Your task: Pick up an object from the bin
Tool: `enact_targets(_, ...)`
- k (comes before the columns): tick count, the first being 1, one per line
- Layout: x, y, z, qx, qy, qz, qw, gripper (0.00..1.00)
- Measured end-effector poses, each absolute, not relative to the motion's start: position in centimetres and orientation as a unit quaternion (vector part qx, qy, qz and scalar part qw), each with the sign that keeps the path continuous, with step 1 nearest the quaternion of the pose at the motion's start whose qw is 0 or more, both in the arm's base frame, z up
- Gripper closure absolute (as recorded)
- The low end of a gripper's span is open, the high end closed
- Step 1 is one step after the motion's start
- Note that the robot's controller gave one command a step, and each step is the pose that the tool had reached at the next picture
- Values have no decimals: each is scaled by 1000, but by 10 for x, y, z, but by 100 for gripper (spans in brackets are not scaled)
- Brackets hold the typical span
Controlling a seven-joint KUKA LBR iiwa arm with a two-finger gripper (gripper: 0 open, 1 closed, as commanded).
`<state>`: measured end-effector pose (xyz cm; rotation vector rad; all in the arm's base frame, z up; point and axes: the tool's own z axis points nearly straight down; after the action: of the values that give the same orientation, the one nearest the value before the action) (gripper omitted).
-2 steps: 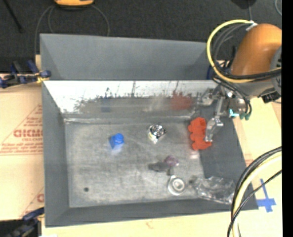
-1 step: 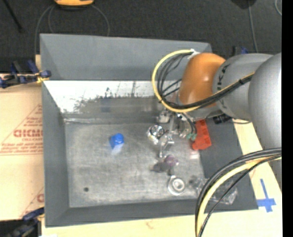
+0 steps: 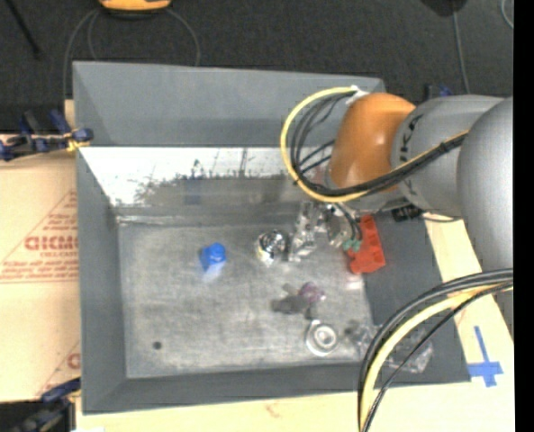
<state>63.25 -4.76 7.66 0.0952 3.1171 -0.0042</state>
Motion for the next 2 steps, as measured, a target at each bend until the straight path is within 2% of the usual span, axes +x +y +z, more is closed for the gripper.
enact_targets(1,629,-48,74,29,1000,-2,3,0)
enact_targets(2,591,-4,108,-8,1000,0,2,0)
